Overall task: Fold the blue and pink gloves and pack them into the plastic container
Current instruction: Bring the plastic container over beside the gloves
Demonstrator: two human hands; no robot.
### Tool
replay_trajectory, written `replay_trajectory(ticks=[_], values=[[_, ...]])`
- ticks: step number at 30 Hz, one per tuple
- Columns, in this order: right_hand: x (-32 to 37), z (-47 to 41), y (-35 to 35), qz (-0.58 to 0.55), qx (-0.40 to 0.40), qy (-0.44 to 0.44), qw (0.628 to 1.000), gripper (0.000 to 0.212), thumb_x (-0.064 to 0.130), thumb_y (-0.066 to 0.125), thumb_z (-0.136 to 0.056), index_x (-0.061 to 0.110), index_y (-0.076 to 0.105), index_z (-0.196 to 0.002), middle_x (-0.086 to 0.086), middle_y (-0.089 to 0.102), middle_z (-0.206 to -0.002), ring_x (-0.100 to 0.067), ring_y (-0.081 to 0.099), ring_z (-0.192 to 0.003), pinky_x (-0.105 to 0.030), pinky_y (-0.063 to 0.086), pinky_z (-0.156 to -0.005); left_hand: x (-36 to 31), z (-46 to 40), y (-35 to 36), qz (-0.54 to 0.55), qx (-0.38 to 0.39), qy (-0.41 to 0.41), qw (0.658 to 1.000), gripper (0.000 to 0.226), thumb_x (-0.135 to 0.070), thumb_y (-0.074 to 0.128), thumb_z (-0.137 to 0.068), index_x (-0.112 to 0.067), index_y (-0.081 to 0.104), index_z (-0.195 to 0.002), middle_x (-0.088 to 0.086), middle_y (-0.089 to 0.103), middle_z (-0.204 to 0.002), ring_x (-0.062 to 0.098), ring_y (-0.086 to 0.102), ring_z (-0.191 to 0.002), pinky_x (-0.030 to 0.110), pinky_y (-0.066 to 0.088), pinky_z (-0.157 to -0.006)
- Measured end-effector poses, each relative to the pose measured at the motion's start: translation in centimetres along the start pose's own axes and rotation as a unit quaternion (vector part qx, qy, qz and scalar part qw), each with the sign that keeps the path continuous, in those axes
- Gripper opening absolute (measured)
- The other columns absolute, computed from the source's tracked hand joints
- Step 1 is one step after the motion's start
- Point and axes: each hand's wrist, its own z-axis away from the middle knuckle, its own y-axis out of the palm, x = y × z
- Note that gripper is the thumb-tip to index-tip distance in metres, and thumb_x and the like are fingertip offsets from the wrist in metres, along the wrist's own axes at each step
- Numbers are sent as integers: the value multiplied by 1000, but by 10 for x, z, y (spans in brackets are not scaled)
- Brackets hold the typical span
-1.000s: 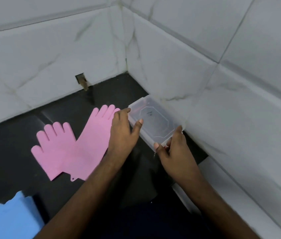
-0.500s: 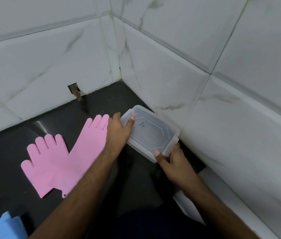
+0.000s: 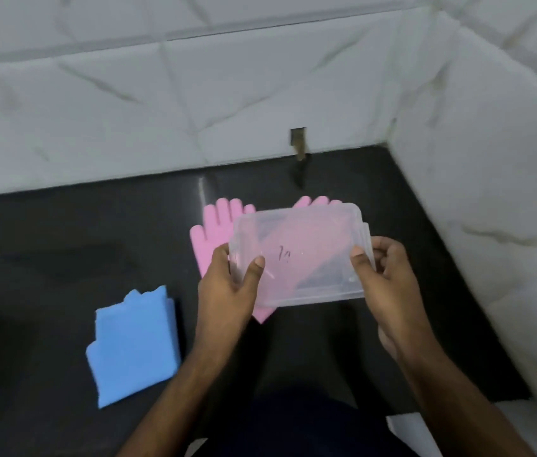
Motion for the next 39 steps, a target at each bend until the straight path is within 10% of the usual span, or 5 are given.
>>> replay_trajectory(ticks=[12,29,39], values=[[8,35,74,283,257,-69,921,51,64,48,-93,18,46,-114,4,66,-98,-17,66,-88,-44,59,-78,73,52,-88,-82,-160,-144,973,43,-54,53,-100,-18,52,-75,-6,57,-69,14,53,-62,32,44,-57],[-31,53,37,312,198,-46,928,43,61,36,-99,19,41,-91,-1,61,-72,-14,63,-64,-33,48,-53,76,60,-71,-151,-22,-129,980,47,-58,45,-100,-24,40,-69,-10,48,-63,9,47,-58,27,33,-52],[-30,63,15,355,171,-45,918,51,79,23,-83,30,37,-87,6,60,-71,-10,62,-59,-20,42,-47,74,65,-65,-125,49,-157,978,67,-76,39,-89,-12,58,-84,1,66,-78,17,64,-73,36,53,-62]])
